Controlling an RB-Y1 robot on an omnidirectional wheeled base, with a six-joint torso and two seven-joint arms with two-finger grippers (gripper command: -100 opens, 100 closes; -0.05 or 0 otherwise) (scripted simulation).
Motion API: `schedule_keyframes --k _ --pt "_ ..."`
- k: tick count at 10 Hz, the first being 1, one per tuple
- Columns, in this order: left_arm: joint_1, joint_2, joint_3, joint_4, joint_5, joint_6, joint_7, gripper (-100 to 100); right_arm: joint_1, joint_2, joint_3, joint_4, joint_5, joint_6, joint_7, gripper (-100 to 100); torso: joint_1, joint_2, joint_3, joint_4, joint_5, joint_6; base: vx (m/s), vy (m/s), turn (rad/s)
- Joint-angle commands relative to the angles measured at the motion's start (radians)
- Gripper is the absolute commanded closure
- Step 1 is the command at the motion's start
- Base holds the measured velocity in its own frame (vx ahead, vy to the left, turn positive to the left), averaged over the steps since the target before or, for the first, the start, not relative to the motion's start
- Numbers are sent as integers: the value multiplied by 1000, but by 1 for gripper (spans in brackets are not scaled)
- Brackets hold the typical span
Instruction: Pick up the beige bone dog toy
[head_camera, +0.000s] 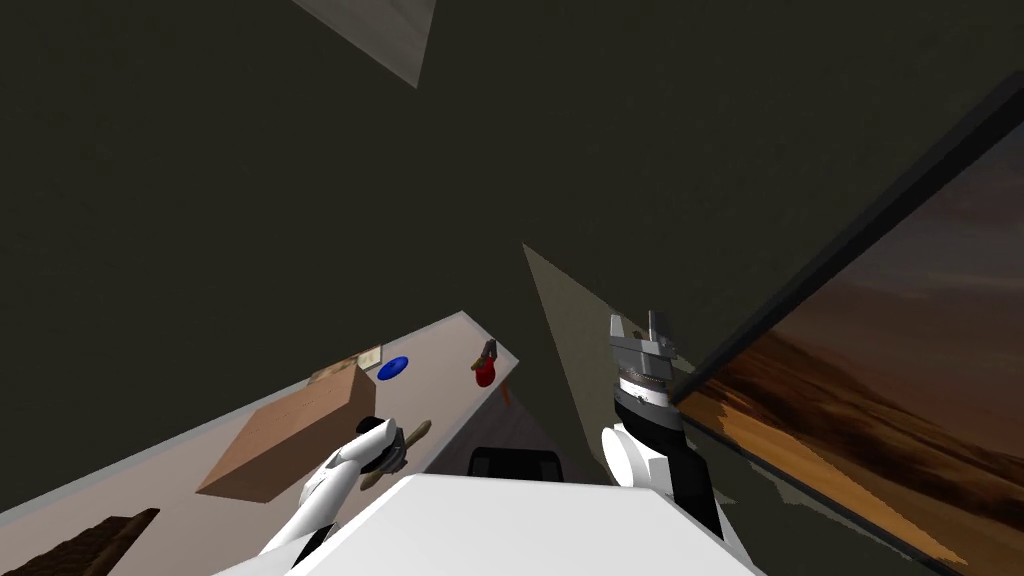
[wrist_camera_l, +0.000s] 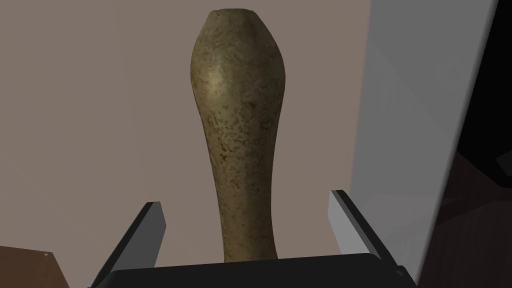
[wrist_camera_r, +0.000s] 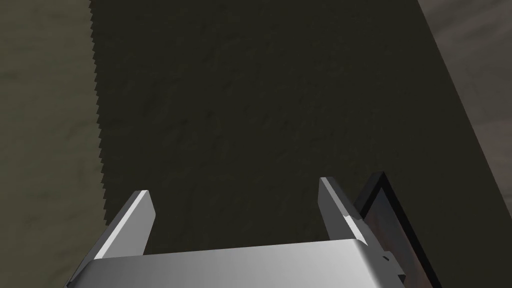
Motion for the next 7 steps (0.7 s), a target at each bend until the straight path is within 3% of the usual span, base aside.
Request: schedule_keyframes --k 1,4,5,7 --pt "-20 -4 -6 36 -2 -22 -11 -100 0 0 0 0 0 0 0 0 0 0 0 0 0 0 42 27 55" --pt "-31 -10 -12 53 -6 -34 -18 -100 0 0 0 0 0 0 0 0 -1 2 1 0 0 0 24 15 54" --pt "-32 -11 -13 55 -6 -37 -19 100 0 0 0 0 0 0 0 0 -1 3 2 1 0 0 0 0 0" --pt "-31 -11 -13 55 -6 -36 -19 100 0 0 0 0 0 0 0 0 -2 4 2 1 -1 1 0 0 0"
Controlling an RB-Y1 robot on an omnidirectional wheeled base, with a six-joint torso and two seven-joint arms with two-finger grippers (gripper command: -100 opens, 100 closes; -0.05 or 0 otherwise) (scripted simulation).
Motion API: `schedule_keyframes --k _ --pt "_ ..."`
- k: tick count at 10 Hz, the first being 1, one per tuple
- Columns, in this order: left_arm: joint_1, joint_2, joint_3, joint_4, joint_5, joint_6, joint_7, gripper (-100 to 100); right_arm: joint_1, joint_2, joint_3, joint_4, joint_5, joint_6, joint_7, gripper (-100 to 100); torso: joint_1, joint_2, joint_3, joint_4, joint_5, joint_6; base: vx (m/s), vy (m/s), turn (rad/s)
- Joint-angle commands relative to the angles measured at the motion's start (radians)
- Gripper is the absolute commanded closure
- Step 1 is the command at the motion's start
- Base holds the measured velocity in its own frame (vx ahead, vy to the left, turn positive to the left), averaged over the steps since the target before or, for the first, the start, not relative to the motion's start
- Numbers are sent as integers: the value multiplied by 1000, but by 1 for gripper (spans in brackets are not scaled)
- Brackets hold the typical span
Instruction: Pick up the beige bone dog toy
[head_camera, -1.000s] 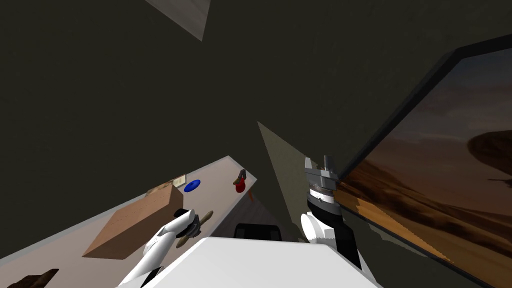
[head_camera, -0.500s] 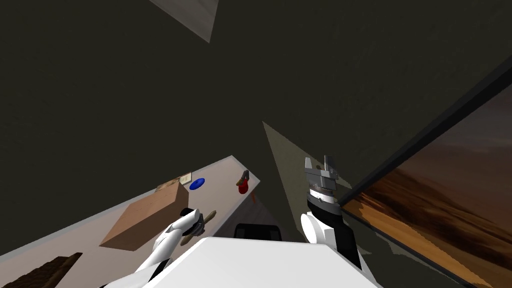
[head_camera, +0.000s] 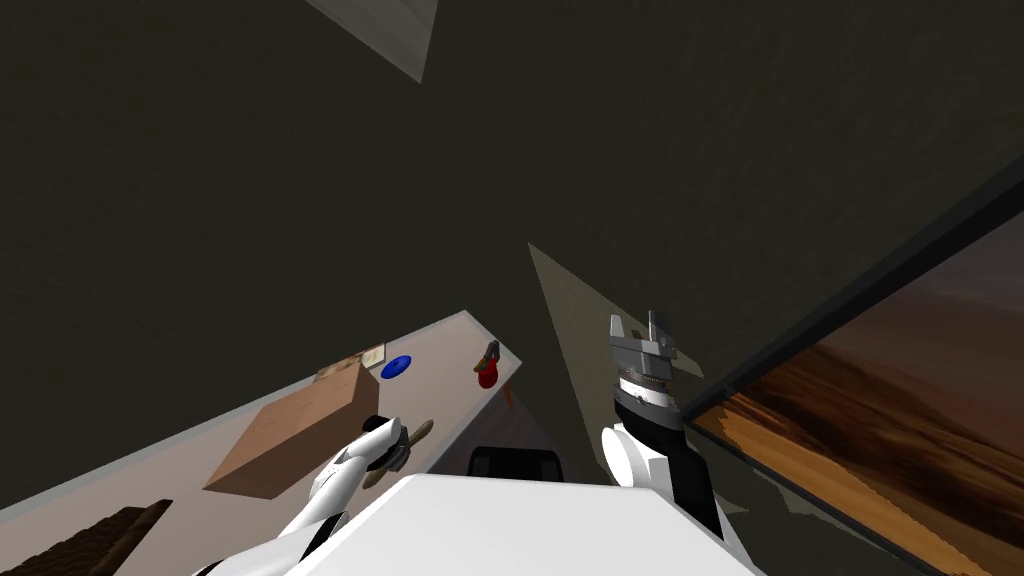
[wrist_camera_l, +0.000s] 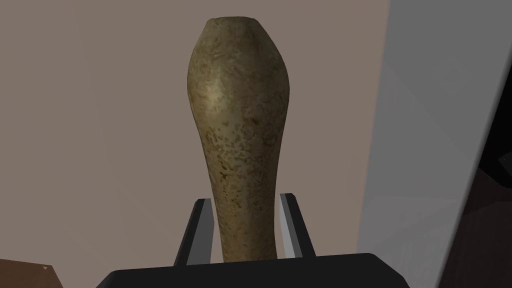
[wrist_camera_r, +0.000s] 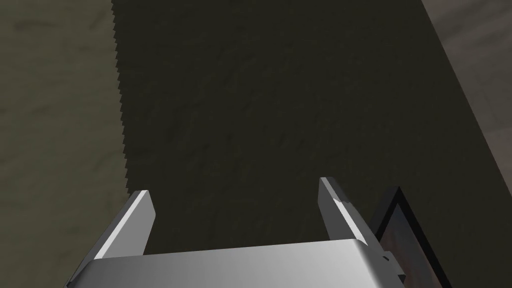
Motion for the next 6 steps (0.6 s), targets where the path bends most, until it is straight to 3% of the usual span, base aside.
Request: schedule_keyframes --k 1,2,3,4,6 --pt "0 0 0 0 0 0 0 100 0 0 0 0 0 0 0 0 0 0 0 0 0 0 0 0 0" --pt "0 0 0 0 0 0 0 100 0 0 0 0 0 0 0 0 0 0 0 0 0 0 0 0 0" --pt "0 0 0 0 0 0 0 0 0 0 0 0 0 0 0 0 0 0 0 0 0 0 0 0 0" --pt "19 12 11 -32 7 24 13 100 0 0 0 0 0 0 0 0 0 0 0 0 0 0 -36 -19 -170" --pt "50 32 30 -82 21 65 33 100 0 0 0 0 0 0 0 0 -3 4 2 1 -1 1 -76 -50 -230"
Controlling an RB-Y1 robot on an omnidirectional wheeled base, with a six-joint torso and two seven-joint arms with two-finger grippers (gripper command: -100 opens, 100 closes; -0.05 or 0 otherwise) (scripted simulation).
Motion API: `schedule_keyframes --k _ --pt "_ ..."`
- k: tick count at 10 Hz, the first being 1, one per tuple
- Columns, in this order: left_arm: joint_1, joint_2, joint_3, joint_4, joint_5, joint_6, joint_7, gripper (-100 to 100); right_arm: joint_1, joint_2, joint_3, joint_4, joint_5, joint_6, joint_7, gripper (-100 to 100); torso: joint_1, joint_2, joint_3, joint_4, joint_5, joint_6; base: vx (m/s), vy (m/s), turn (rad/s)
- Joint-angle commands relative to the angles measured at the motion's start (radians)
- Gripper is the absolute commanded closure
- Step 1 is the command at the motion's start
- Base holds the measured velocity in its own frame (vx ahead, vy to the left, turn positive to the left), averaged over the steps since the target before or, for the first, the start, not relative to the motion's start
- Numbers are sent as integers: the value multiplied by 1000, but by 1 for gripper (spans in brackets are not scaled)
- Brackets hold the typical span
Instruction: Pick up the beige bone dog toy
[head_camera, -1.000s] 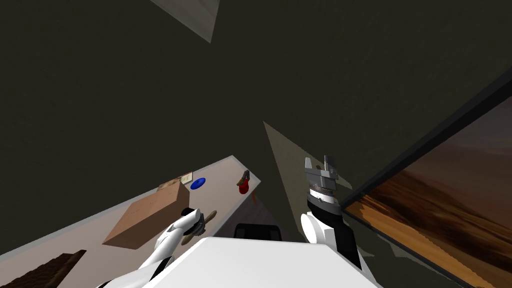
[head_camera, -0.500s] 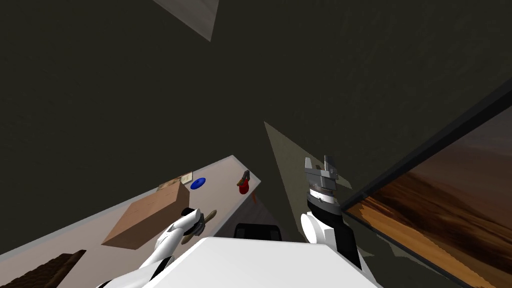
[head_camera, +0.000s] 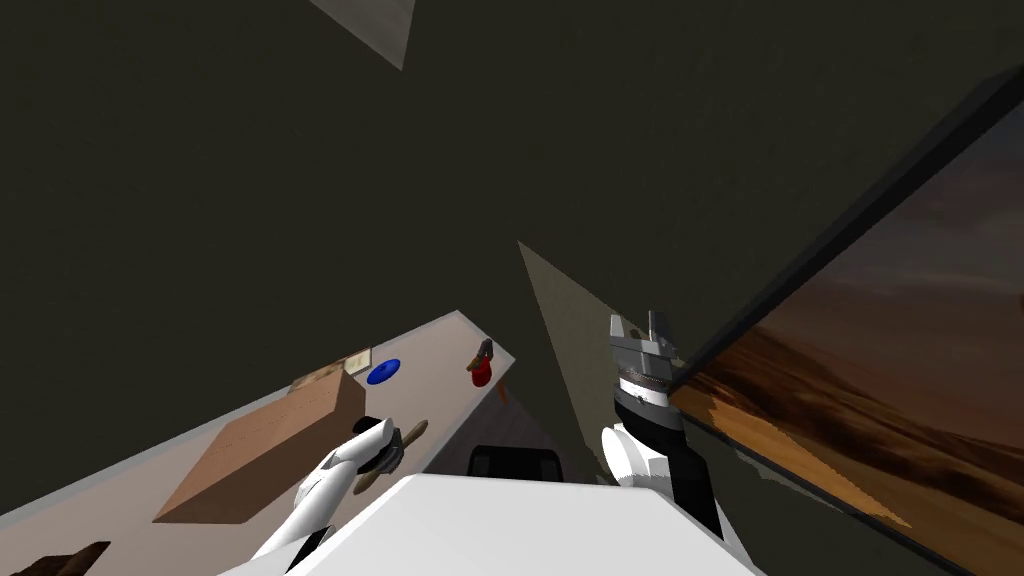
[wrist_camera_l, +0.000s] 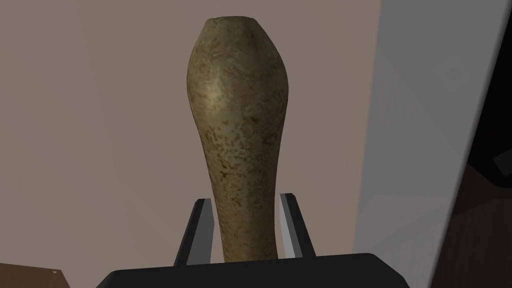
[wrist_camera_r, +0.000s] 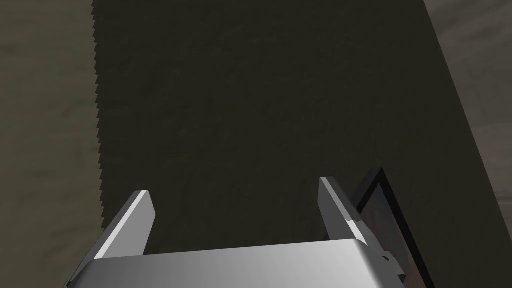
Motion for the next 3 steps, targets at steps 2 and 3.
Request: schedule_keyframes --k 2,3 --pt "25 8 9 -45 5 29 14 100 0 0 0 0 0 0 0 0 0 1 0 0 -1 -1 -54 -31 -102" --pt "28 9 10 -52 6 36 17 0 0 0 0 0 0 0 0 0 2 -1 -1 0 0 -1 -7 -4 6"
